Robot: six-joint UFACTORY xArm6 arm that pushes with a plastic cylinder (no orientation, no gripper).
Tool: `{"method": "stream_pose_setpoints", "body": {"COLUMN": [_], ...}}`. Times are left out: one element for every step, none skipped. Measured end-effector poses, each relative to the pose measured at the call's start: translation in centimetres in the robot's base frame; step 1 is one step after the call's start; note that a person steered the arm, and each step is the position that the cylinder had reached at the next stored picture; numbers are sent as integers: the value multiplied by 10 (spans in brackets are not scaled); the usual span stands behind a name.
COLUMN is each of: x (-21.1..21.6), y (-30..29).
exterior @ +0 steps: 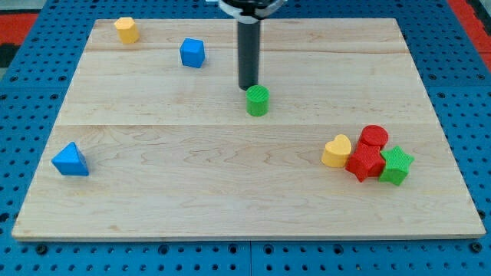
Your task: Move the green circle closer to the yellow heart
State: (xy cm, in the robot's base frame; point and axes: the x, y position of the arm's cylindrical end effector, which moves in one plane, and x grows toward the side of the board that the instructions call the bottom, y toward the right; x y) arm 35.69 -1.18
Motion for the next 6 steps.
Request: {"method": "stream_pose_setpoints", "body": {"x": [30,46,19,15,60,82], "y": [-14,29,28,47,67,104]}}
